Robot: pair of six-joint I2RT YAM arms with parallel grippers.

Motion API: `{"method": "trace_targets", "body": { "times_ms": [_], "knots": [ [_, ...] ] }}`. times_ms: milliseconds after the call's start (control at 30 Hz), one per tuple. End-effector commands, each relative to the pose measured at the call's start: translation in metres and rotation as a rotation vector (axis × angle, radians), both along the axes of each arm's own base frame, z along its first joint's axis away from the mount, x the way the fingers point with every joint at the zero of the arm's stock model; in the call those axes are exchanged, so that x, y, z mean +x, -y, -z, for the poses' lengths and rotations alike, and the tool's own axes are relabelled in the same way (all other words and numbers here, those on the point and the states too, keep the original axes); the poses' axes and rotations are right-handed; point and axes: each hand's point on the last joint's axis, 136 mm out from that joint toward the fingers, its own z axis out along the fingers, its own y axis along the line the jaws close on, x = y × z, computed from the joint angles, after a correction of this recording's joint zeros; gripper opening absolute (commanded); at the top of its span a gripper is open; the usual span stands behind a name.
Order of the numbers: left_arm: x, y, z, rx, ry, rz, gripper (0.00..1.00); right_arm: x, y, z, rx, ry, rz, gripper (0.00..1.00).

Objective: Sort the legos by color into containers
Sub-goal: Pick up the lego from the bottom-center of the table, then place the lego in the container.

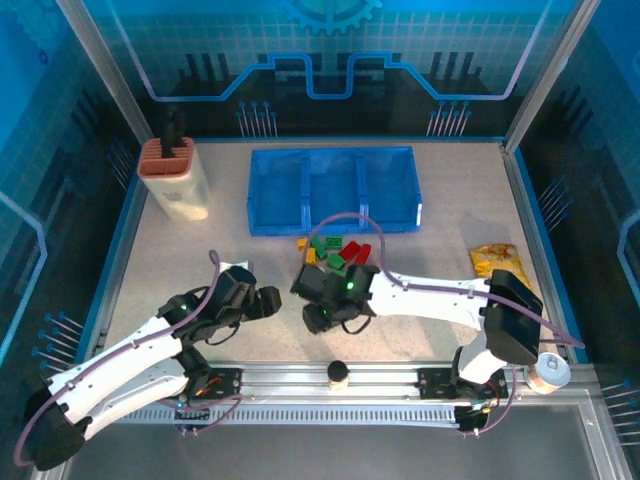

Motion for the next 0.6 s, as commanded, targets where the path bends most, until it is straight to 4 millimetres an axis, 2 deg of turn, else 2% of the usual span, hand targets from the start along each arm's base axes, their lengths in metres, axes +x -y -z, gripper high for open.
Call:
{"method": "trace_targets", "body": {
  "times_ms": [0, 100, 267, 400, 467, 567],
  "knots": [
    [0.0, -0.007, -0.004, 0.01, 0.01, -0.022, 0.75, 0.037, -0.004, -0.035, 0.028, 0.085, -0.019, 0.3],
    [-0.003, -0.01, -0.008, 0.007, 0.015, -0.024, 0.75, 0.076, -0.008, -0.051, 0.05, 0.127, 0.004, 0.3],
    [-0.008, -0.013, -0.013, -0.018, 0.03, -0.026, 0.75, 0.16, 0.002, -0.073, 0.037, 0.203, 0.095, 0.3],
    [-0.012, -0.014, -0.015, -0.014, 0.019, -0.016, 0.74, 0.219, 0.008, -0.067, 0.023, 0.22, 0.163, 0.31],
    [-0.014, -0.014, -0.015, -0.007, 0.007, -0.01, 0.74, 0.248, 0.016, -0.051, -0.018, 0.205, 0.209, 0.3],
    [-0.016, -0.013, -0.017, -0.006, -0.007, -0.001, 0.74, 0.281, 0.028, -0.037, -0.041, 0.198, 0.266, 0.31]
  ]
}}
